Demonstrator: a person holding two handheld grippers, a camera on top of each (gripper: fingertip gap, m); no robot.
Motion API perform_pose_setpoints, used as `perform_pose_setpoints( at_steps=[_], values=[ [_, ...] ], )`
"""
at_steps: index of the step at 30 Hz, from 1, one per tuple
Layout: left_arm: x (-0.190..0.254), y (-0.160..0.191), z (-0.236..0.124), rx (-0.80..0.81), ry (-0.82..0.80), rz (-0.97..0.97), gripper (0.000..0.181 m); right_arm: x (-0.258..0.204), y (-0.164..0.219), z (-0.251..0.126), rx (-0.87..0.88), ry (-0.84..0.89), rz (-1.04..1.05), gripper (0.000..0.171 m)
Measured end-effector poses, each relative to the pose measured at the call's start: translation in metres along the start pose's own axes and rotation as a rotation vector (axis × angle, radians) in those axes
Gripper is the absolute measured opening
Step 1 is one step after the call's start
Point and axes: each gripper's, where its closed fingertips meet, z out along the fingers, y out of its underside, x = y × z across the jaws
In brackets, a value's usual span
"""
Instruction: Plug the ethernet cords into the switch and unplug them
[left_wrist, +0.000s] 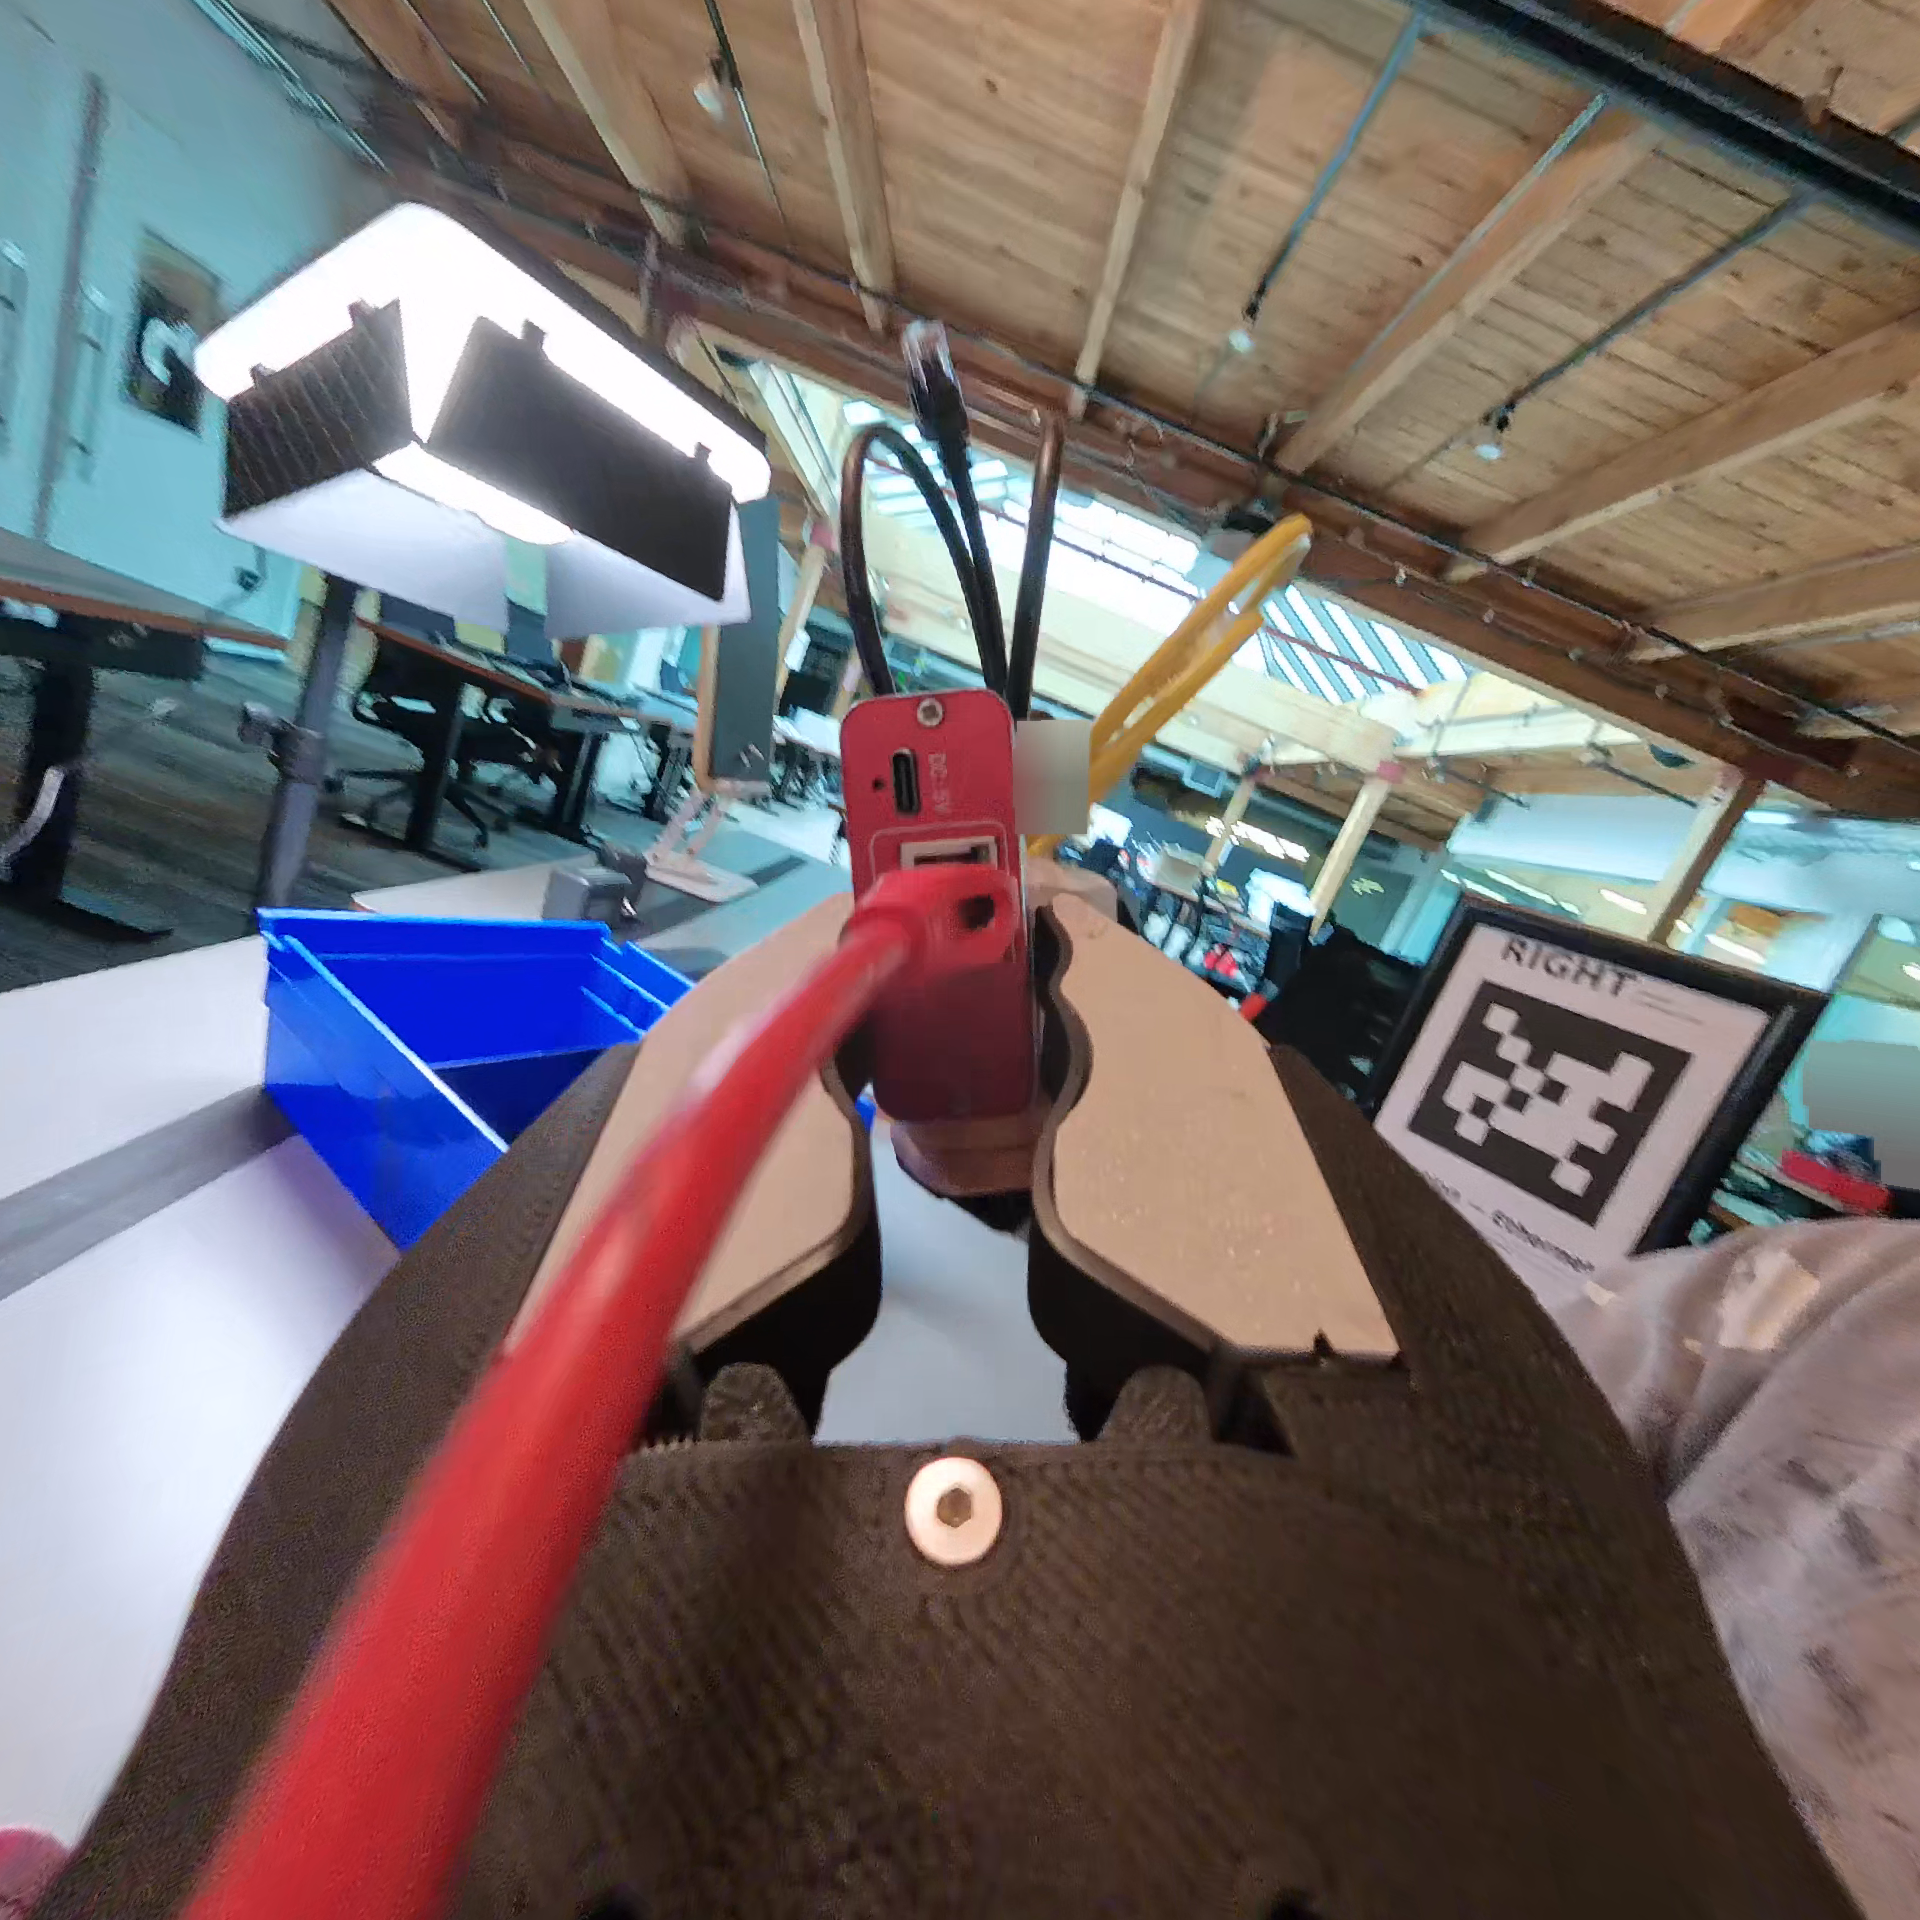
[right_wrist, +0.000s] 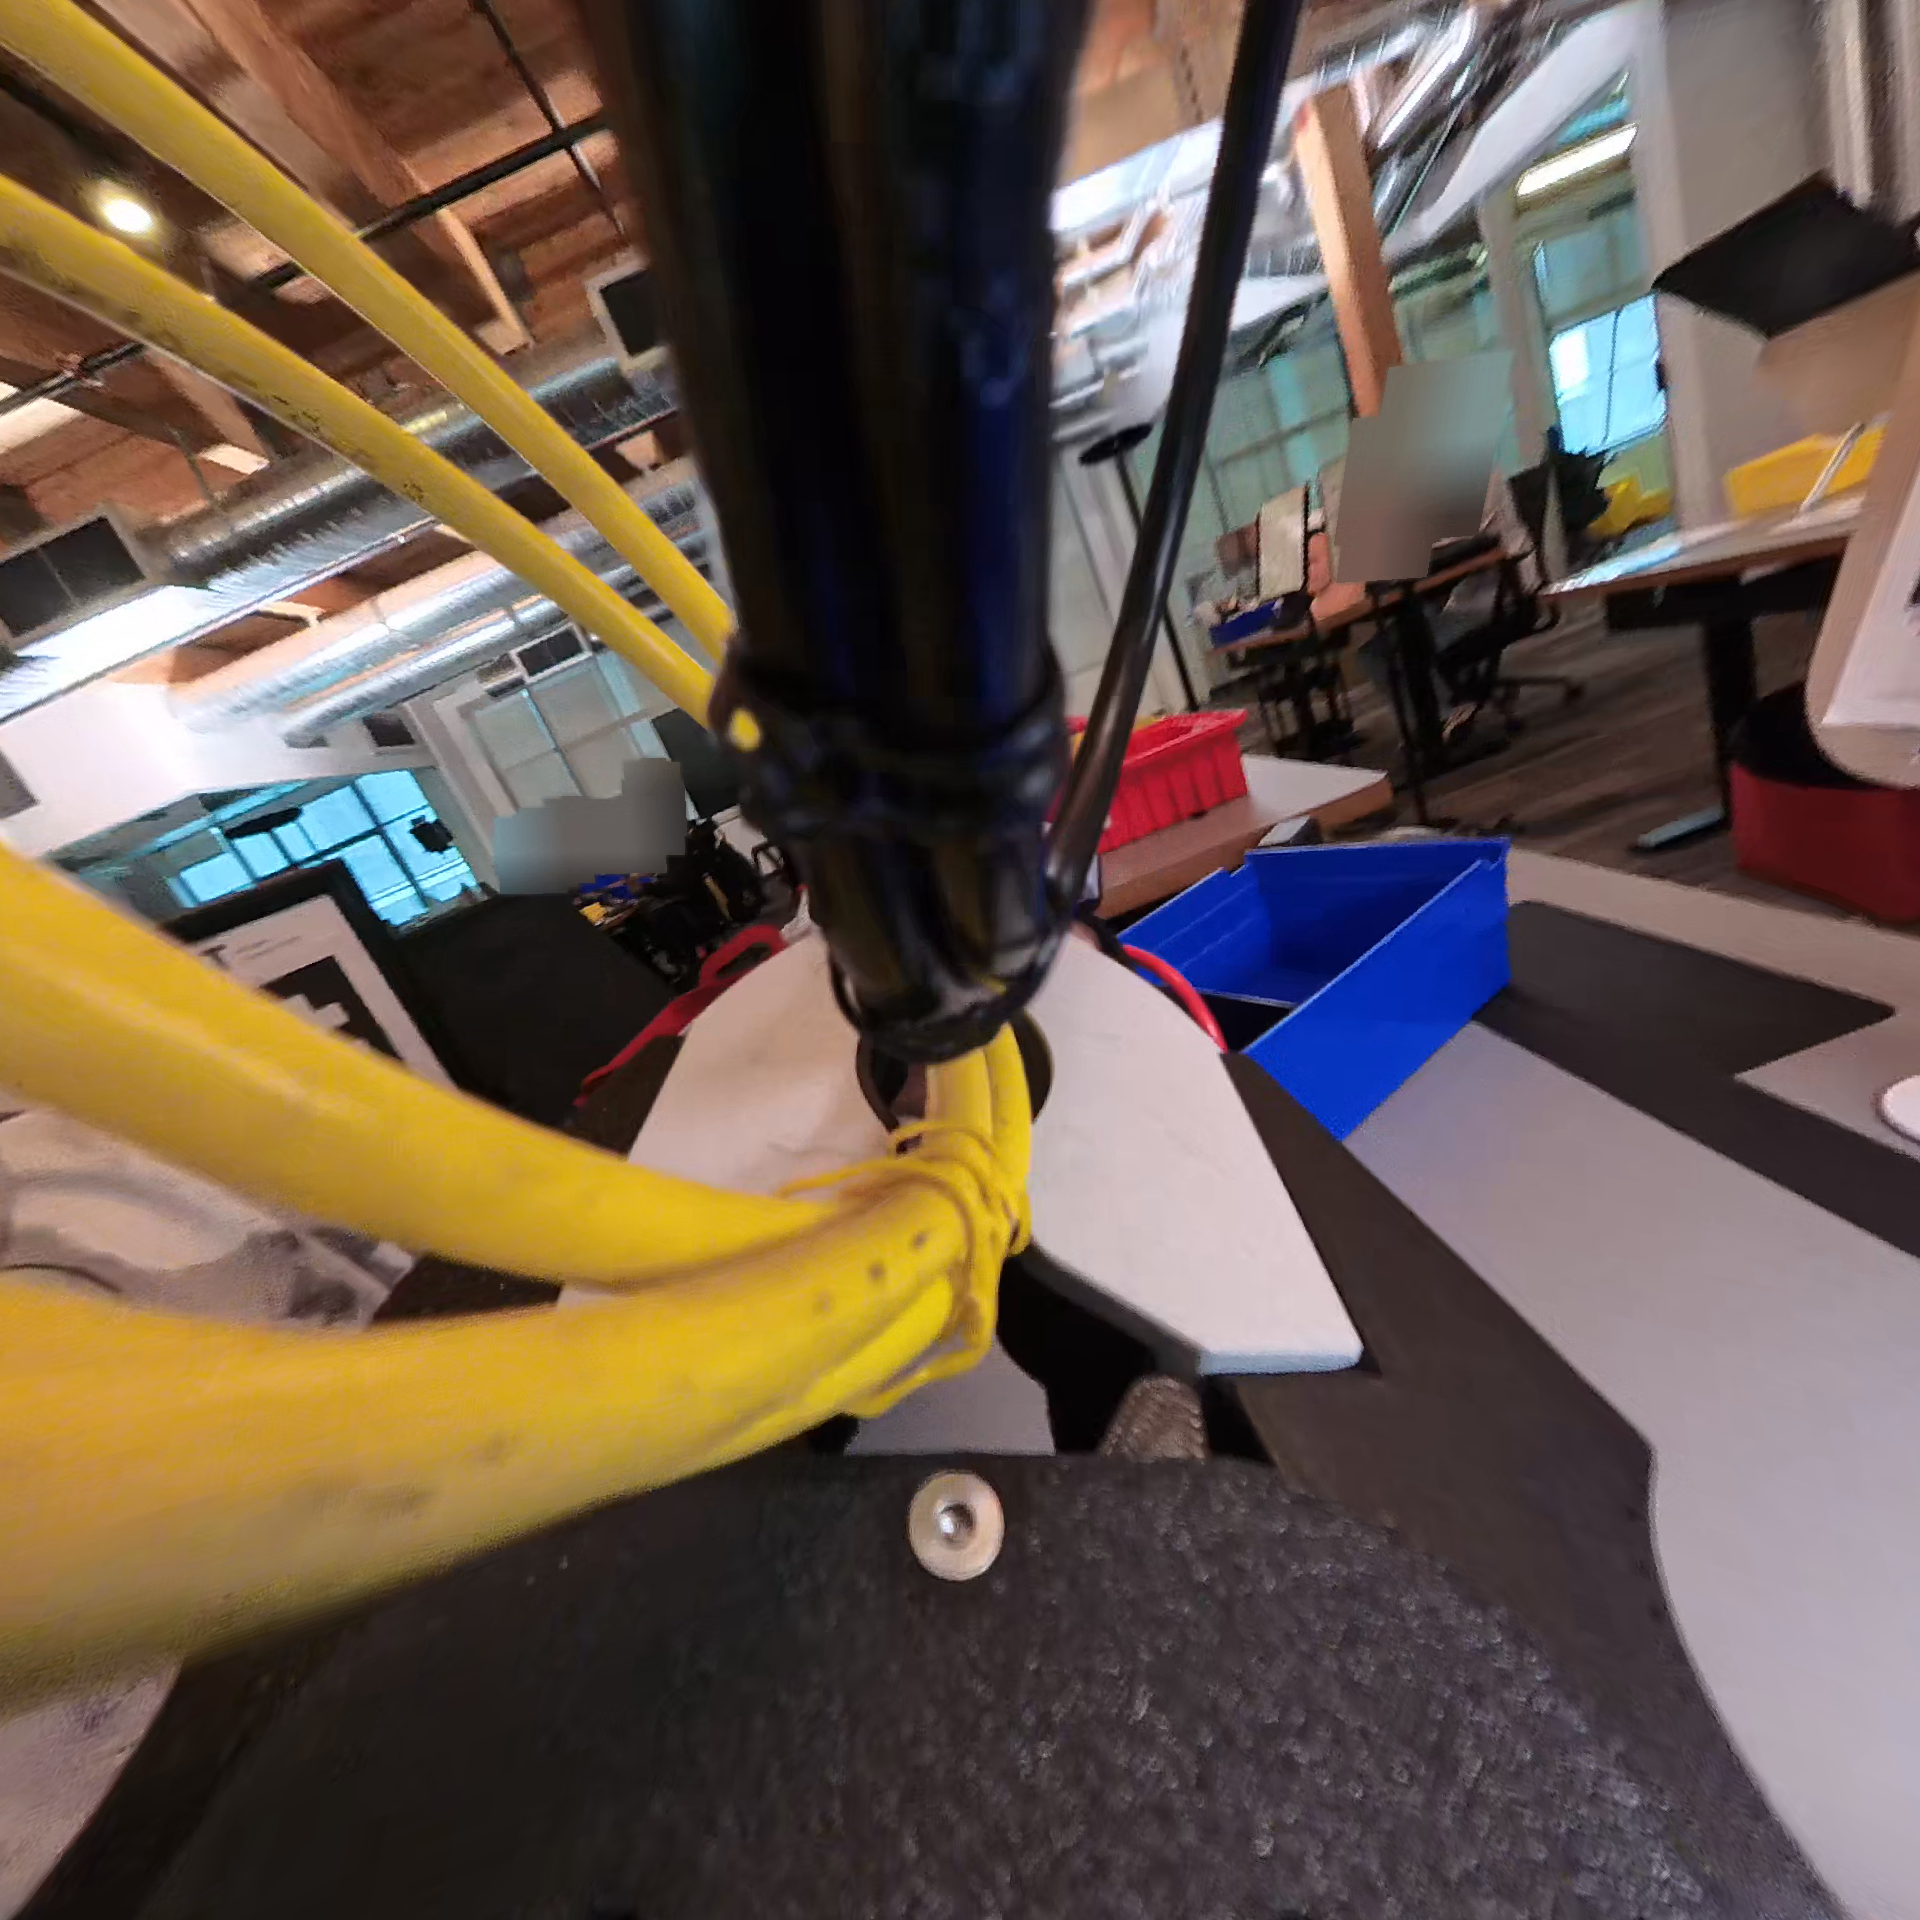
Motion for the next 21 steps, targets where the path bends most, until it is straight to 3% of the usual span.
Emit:
perform_pose_setpoints(
  at_steps=[4, 9, 17, 21],
  values=[
    [0.006, 0.016, 0.008, -0.092, 0.037, -0.009, 0.040, -0.001, 0.007, -0.001, -0.060, -0.022, 0.060, 0.009],
    [-0.008, 0.032, 0.009, -0.161, -0.015, -0.037, 0.034, 0.008, 0.023, 0.000, -0.172, 0.036, 0.091, 0.013],
    [-0.030, 0.011, -0.001, 0.114, -0.059, -0.183, 0.032, 0.030, 0.010, 0.003, 0.000, 0.119, 0.047, 0.023],
    [-0.034, 0.006, -0.005, 0.161, -0.096, -0.186, 0.031, 0.031, 0.018, 0.015, 0.029, 0.110, 0.049, 0.025]
  ],
)
